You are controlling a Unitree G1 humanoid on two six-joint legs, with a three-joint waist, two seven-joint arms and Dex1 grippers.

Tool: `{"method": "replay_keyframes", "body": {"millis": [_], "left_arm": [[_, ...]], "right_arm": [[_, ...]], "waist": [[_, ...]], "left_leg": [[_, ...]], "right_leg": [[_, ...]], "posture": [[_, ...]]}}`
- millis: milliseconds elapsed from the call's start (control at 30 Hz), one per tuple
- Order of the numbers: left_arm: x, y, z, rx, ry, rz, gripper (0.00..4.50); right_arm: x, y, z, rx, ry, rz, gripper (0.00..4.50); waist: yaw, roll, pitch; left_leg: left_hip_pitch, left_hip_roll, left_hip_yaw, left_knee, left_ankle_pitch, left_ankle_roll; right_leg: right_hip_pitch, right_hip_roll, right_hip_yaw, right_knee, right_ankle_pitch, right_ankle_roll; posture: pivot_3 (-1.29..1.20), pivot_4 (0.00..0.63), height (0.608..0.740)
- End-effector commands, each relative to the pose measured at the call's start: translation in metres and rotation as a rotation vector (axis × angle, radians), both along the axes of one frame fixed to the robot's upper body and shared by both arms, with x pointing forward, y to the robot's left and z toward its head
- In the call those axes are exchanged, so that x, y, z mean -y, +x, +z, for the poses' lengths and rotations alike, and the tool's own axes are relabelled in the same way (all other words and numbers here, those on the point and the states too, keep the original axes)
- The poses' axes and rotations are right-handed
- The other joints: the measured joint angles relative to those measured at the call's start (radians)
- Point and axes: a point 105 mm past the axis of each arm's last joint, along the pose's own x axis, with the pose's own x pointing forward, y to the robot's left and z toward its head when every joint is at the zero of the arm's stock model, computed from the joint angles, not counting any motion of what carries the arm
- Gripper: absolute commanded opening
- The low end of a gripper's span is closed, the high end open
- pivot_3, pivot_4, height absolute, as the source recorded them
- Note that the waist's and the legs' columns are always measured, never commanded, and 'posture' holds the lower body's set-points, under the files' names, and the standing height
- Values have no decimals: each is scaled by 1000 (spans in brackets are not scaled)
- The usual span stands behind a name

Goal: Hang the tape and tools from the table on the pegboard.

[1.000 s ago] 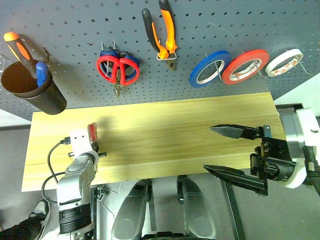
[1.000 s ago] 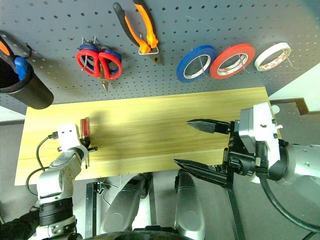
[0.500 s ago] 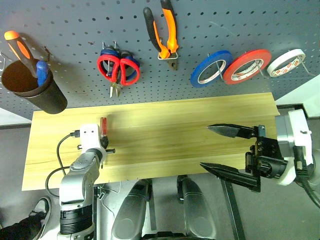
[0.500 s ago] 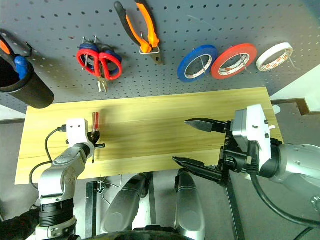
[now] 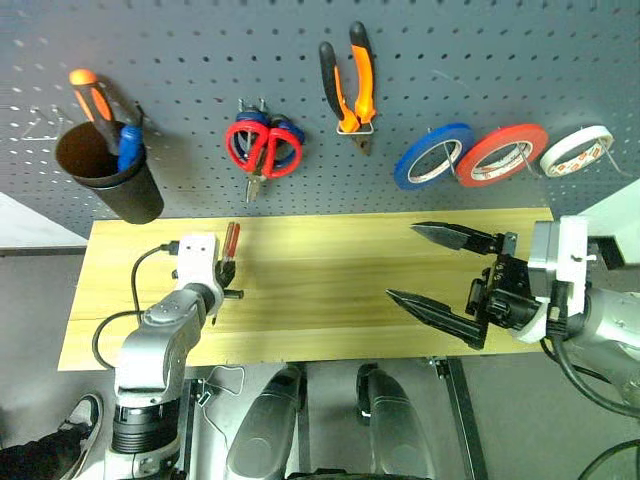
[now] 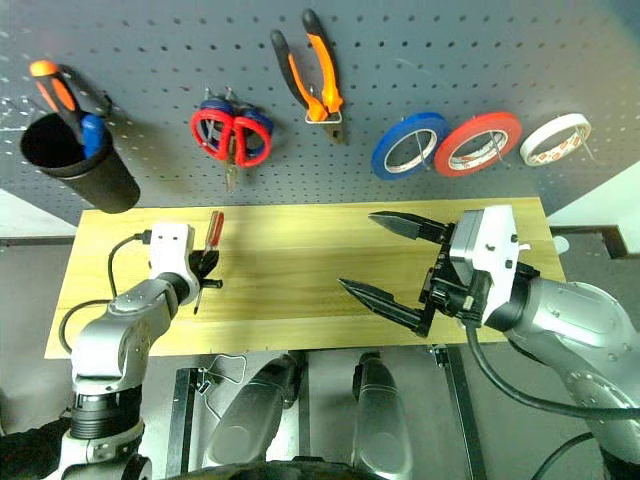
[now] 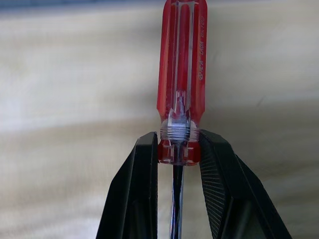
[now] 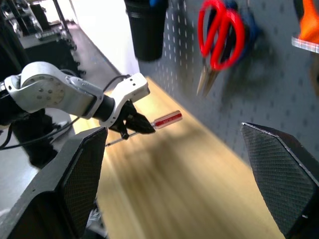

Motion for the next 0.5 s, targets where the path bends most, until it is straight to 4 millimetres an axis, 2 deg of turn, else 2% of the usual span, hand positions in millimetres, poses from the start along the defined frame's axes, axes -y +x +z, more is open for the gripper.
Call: {"method": "replay_keyframes", "body": {"millis": [33, 267, 400, 500], "left_arm": [[21, 3, 21, 87, 17, -90, 820], [38, 6, 26, 148, 81, -170, 820], [39, 2, 29, 215, 153, -177, 820], [32, -6, 26, 240, 187, -141, 820]], "right_arm": [[1, 2, 8, 98, 7, -14, 4500], [3, 6, 8, 146, 5, -45, 4500], [5, 7, 7, 158, -1, -58, 4500], [7, 9, 8, 168, -4, -69, 4500]], "waist": [[13, 0, -20], [19, 0, -71], [16, 1, -91], [14, 3, -107]], "left_leg": [[0, 0, 0, 0, 0, 0], [2, 0, 0, 0, 0, -1], [3, 0, 0, 0, 1, -1], [4, 0, 0, 0, 1, -1]], "right_leg": [[0, 0, 0, 0, 0, 0], [2, 0, 0, 0, 0, 0], [3, 1, 1, 0, 1, 0], [3, 1, 1, 0, 1, 0]], "posture": [[65, 182, 710], [67, 148, 710], [70, 138, 710], [73, 133, 710]]}}
